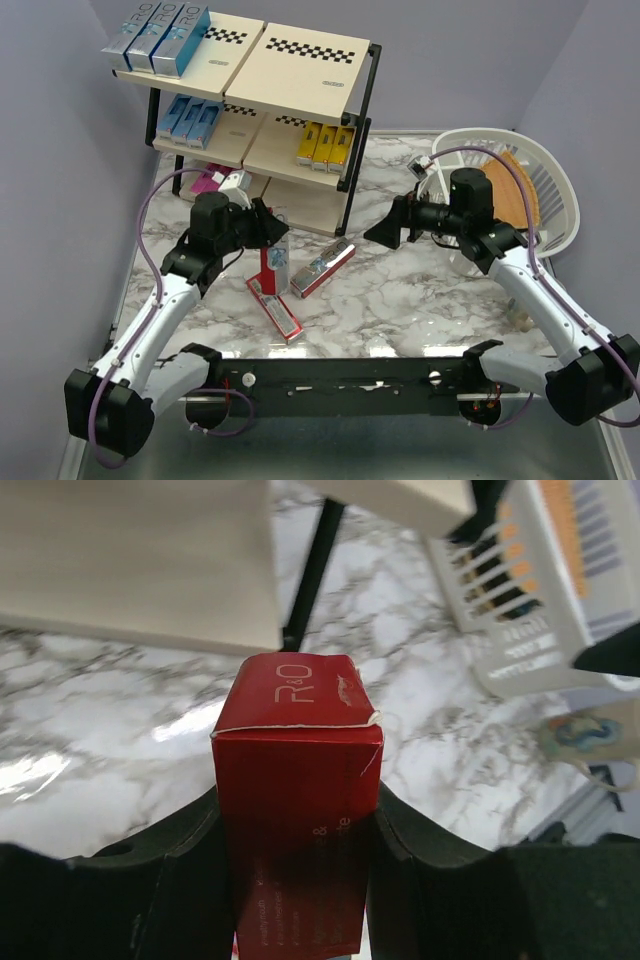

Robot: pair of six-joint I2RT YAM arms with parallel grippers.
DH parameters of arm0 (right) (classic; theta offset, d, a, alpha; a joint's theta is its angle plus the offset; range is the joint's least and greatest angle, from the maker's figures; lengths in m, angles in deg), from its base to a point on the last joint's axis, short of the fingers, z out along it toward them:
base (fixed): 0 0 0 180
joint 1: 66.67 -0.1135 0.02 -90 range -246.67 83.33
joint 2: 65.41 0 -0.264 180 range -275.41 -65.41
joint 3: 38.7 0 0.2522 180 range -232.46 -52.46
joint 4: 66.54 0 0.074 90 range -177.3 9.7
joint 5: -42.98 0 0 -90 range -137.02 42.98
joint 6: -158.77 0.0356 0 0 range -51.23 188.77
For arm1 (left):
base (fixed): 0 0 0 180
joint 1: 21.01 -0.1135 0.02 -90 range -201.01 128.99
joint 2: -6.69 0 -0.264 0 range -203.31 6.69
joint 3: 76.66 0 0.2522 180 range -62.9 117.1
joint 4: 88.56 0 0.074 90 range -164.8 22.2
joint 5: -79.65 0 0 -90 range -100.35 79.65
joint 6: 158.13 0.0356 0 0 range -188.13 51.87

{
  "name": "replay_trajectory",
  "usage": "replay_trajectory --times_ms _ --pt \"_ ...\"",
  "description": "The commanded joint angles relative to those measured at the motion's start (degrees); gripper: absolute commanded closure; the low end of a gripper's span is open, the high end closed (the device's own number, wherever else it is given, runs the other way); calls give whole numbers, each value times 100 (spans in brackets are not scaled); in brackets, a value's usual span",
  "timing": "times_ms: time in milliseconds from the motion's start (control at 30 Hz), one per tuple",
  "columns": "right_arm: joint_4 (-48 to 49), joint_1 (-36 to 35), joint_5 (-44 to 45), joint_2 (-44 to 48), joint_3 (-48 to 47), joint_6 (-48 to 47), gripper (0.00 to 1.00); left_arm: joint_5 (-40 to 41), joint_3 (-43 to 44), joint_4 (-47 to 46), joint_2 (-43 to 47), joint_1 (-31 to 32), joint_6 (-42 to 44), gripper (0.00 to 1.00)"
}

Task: Place and organize the toothpastes onto the shelf
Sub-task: Pick up the toothpaste from the center of the board, then place the toothpaste on the shelf.

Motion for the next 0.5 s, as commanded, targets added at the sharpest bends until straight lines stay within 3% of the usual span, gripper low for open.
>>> replay_trajectory --times_ms 0,200,467 --pt "491 7 -1110 -226 68 285 0 -825 -14 -1558 -136 648 -510 62" --pt "746 7 -1796 -411 -73 470 0 -1202 161 -2692 -776 1562 -484 61" --pt "1361 7 -2236 -534 -12 961 0 -1774 583 -3607 -1577 2178 -571 61"
